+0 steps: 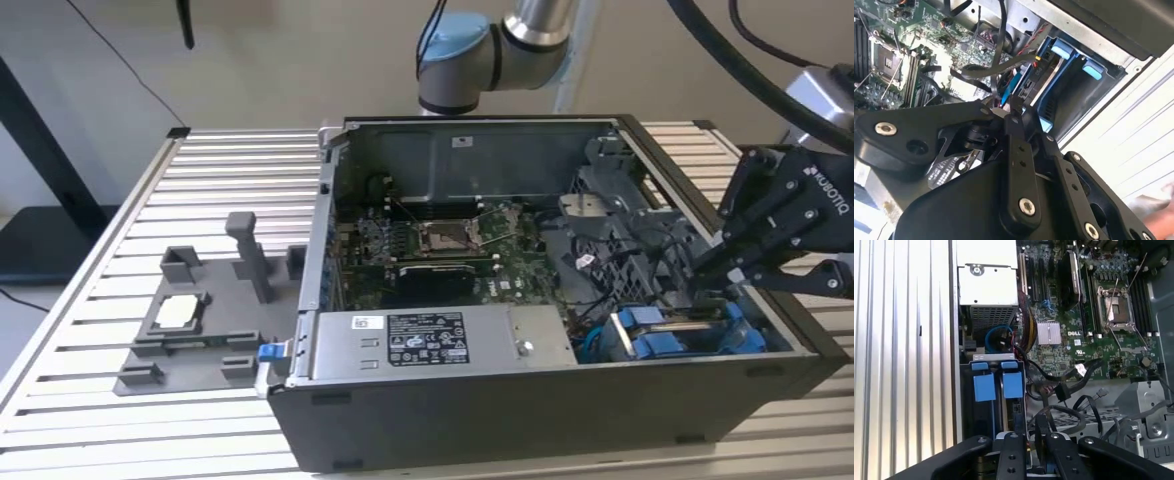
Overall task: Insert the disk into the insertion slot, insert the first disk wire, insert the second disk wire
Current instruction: 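Insert the second disk wire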
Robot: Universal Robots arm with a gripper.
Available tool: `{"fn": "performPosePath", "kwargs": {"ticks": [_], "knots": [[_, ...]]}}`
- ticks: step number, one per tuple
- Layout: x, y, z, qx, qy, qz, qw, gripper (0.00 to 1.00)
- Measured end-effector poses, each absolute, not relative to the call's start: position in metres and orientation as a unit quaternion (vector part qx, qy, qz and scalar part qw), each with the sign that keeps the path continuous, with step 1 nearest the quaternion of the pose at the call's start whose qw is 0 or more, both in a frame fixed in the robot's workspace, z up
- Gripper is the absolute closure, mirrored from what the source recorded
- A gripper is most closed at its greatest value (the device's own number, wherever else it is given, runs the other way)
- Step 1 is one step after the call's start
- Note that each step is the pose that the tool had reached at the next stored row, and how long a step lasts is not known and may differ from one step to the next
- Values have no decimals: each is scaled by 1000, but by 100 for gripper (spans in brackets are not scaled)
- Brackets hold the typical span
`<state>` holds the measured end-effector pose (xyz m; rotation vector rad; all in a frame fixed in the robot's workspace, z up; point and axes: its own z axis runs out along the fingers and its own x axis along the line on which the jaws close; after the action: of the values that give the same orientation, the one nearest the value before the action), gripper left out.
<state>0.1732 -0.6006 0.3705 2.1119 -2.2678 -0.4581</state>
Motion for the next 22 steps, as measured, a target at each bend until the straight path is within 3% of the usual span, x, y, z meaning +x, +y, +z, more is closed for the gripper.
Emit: {"fn": "performPosePath", "kwargs": {"ticks": [22], "knots": [[143,-564,383,676,-724,-136,-7,77]]}}
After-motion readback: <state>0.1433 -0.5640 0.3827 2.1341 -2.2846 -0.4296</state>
